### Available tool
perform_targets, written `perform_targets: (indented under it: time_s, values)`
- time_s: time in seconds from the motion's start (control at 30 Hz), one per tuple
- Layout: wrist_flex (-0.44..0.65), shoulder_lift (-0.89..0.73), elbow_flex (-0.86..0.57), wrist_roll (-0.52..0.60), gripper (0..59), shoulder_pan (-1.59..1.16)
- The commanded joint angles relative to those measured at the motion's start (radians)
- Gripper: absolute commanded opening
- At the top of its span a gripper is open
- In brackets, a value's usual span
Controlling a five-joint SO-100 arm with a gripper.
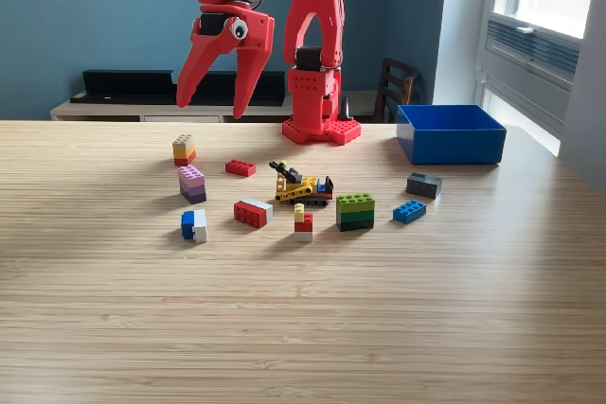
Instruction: Grasp a lego block and put it in the bin.
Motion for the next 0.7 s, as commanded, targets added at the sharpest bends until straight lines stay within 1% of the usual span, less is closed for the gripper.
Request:
perform_targets:
  time_s: [0.03,0.4,0.7]
  values:
    - [0.002,-0.051,-0.089,0.040,40.9,0.003]
    - [0.002,-0.218,-0.212,0.149,40.6,0.002]
    - [0.003,-0.382,-0.344,0.172,40.6,-0.011]
